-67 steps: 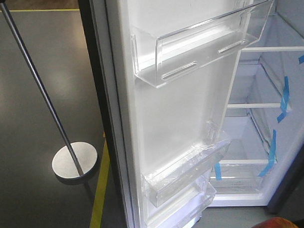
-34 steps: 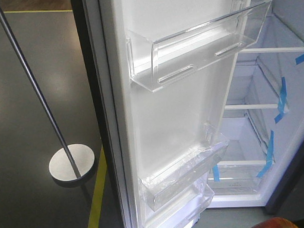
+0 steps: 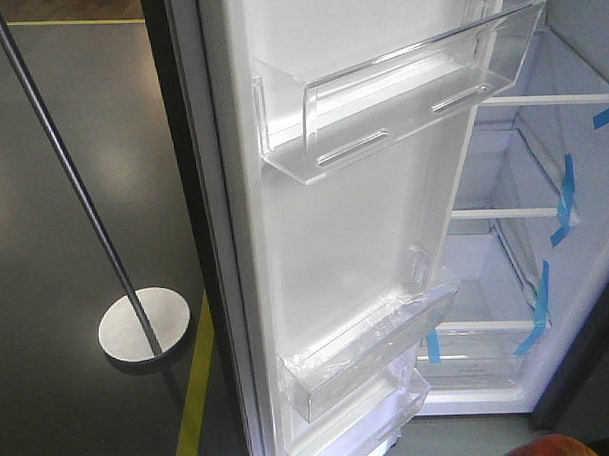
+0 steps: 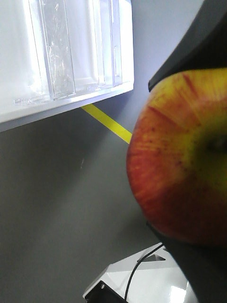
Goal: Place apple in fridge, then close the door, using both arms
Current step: 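Hold the apple while approaching the refrigerator door bins, then raise the right gripper with the apple over the top door bin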
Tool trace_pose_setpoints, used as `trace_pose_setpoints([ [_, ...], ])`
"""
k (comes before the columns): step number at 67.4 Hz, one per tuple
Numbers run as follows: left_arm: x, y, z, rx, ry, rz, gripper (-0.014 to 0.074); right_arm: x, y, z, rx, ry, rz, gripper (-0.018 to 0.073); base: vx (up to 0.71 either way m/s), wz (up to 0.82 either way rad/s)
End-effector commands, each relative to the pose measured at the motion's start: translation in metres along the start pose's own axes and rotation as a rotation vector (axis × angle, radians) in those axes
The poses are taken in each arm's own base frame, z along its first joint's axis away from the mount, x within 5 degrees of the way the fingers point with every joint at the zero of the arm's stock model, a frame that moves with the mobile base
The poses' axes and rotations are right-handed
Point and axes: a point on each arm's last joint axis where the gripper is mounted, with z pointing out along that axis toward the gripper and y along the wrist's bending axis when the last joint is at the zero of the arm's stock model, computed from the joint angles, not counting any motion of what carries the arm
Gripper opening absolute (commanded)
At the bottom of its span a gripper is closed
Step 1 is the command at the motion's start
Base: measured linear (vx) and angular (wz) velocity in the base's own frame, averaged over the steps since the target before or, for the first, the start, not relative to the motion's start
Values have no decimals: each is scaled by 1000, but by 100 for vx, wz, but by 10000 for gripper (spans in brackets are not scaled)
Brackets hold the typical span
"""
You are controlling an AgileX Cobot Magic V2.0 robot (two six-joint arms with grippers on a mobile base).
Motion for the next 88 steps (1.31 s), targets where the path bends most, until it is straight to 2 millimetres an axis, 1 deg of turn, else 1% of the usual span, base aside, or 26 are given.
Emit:
trace_pose_setpoints([
  [1,-2,0,0,3,-57,-8,-6,-11,4,-6,-17,-82,0,149,0,0],
  [39,-2,0,0,3,-57,-8,-6,-12,4,-6,-12,-87,-6,149,0,0],
  [45,-2,0,0,3,-57,-8,-6,-13,0,-7,35,-97,-65,149,0,0],
  [51,-2,0,0,3,-57,-8,-6,-20,-7,-8,118,-121,-83,149,0,0],
  [59,-2,0,0,3,-57,-8,-6,-40,-15,-16,263,-142,-93,149,0,0],
  [66,-2,0,0,3,-57,-8,-6,-65,-20,-24,384,-180,-104,149,0,0],
  [73,-2,0,0,3,-57,-8,-6,-95,-19,-35,457,-233,-122,149,0,0],
  [81,-2,0,0,3,-57,-8,-6,-133,-12,-50,497,-315,-145,151,0,0],
  [87,-2,0,0,3,-57,-8,-6,-160,-8,-58,526,-358,-163,150,0,0],
  [88,-2,0,0,3,-57,-8,-6,-166,-7,-63,534,-375,-165,152,0,0],
])
